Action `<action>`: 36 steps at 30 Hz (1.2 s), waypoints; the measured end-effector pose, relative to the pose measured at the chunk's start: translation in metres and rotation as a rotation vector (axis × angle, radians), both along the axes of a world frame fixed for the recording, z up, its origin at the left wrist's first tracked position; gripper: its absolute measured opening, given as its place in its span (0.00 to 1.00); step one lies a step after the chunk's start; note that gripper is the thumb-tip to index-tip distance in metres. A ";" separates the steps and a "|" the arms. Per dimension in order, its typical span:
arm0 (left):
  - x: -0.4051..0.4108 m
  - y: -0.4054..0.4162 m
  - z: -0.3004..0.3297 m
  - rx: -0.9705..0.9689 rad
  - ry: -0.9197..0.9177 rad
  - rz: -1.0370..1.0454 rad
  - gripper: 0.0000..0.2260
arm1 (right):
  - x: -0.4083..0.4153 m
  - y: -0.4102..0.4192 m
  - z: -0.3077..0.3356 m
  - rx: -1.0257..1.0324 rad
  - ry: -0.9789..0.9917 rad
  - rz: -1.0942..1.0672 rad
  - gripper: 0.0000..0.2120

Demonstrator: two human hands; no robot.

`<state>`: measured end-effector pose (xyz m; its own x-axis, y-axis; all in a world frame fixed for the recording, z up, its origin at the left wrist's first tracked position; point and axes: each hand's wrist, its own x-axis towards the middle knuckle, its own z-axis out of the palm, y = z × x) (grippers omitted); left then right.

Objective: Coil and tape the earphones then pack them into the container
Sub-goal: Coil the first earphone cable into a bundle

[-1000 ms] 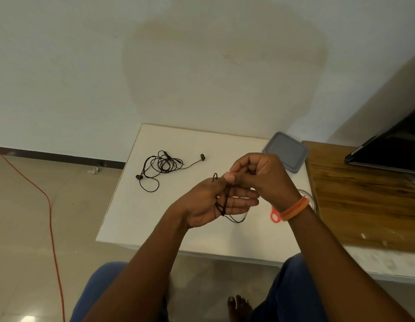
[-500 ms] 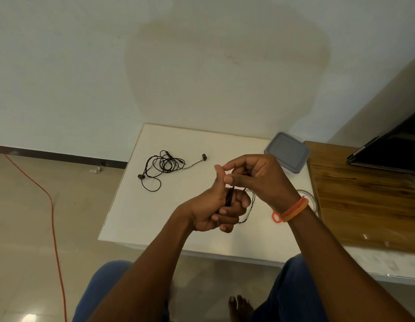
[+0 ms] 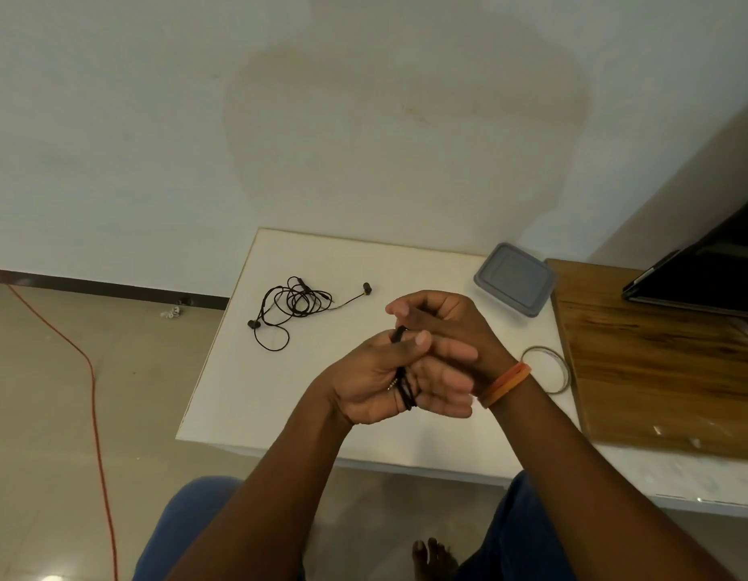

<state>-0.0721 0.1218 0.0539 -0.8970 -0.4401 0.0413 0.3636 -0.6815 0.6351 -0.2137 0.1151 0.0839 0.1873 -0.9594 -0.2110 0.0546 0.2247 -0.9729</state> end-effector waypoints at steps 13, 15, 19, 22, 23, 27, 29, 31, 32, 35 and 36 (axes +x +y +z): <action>0.023 -0.033 0.012 0.242 -0.151 0.912 0.30 | 0.021 0.010 -0.007 0.145 0.411 0.242 0.14; 0.024 -0.035 0.008 0.127 -0.349 0.963 0.25 | 0.019 0.009 -0.005 0.157 0.409 0.267 0.11; 0.024 -0.036 -0.007 -0.318 -0.839 0.915 0.14 | 0.005 0.006 -0.002 0.115 0.478 0.290 0.08; 0.020 -0.032 -0.016 -0.469 -0.988 0.685 0.12 | -0.008 0.004 0.002 0.015 0.504 0.220 0.04; 0.017 -0.028 -0.017 -0.487 -1.000 0.582 0.15 | -0.012 0.003 0.002 -0.026 0.523 0.199 0.04; 0.011 -0.010 -0.006 -0.378 -0.913 0.168 0.39 | -0.022 -0.001 0.000 -0.130 0.507 0.204 0.03; 0.009 -0.005 -0.001 -0.354 -0.869 0.014 0.47 | -0.026 -0.002 0.000 -0.162 0.491 0.180 0.04; 0.005 -0.003 0.003 -0.314 -0.801 -0.106 0.51 | -0.027 -0.002 0.003 -0.185 0.458 0.141 0.04; 0.002 -0.003 0.004 -0.285 -0.761 -0.156 0.52 | -0.027 -0.002 0.003 -0.193 0.442 0.128 0.04; 0.000 -0.005 0.005 -0.156 -0.613 -0.241 0.52 | -0.025 -0.002 0.003 -0.201 0.424 0.108 0.02; 0.001 -0.006 0.004 -0.121 -0.555 -0.247 0.50 | -0.025 -0.002 0.002 -0.193 0.402 0.092 0.02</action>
<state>-0.0714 0.1162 0.0579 -0.8735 -0.2384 -0.4244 -0.2025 -0.6149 0.7622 -0.2382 0.1128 0.0855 0.2137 -0.9715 -0.1030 -0.3482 0.0228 -0.9371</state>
